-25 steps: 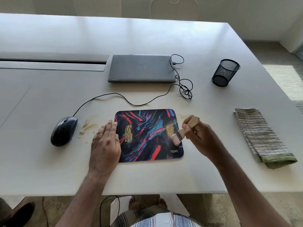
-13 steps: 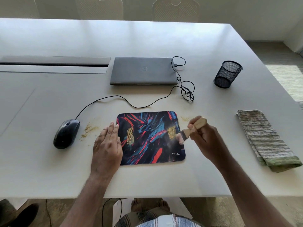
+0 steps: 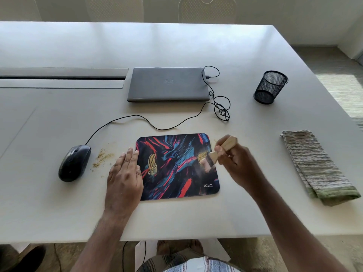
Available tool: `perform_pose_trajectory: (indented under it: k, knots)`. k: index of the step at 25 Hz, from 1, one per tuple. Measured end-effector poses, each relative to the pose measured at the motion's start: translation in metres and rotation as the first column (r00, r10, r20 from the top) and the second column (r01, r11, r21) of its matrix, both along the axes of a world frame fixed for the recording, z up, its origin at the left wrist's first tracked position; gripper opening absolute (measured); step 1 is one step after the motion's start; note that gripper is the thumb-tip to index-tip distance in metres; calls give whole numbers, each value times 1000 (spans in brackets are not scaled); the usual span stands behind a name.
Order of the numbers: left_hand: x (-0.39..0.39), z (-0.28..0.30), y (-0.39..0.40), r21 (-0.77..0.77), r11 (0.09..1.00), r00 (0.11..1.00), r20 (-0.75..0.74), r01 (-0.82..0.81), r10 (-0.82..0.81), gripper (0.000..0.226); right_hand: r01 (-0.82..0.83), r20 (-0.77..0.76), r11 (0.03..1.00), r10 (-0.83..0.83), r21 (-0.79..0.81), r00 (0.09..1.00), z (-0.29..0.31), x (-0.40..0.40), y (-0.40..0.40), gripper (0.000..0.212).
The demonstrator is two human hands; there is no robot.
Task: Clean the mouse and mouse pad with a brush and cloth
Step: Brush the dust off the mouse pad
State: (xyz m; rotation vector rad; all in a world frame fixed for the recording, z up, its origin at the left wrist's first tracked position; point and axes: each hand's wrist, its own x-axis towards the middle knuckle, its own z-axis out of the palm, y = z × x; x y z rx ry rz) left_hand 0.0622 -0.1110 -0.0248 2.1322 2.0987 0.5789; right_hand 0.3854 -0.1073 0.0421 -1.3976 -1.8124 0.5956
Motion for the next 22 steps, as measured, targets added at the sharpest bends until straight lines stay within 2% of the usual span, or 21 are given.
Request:
perform_pose_trajectory:
  k: [3, 8, 11, 14, 18, 20, 22]
  knots:
    - [1, 2, 0, 7, 1000, 1000, 4, 9, -9, 56, -99, 33, 995, 100, -18, 994, -5, -15, -3, 13]
    - [2, 4, -1, 10, 1000, 1000, 23, -5, 5, 55, 113, 43, 994, -113, -5, 993, -5, 18, 13, 18]
    - [2, 3, -1, 8, 1000, 1000, 14, 2, -2, 55, 67, -19, 998, -67, 7, 998, 0, 2, 10, 22]
    - [1, 3, -1, 8, 1000, 1000, 14, 2, -2, 55, -37, 11, 999, 37, -19, 999, -2, -20, 7, 19]
    - [2, 3, -1, 4, 1000, 1000, 17, -1, 1, 56, 97, 78, 995, -98, 24, 992, -2, 3, 22, 17]
    - [2, 3, 0, 3, 1000, 1000, 18, -1, 1, 56, 149, 17, 988, -149, 34, 989, 2, 10, 23, 16]
    - [2, 1, 0, 9, 1000, 1000, 16, 1, -1, 55, 113, -23, 993, -112, 40, 993, 7, -3, 21, 16]
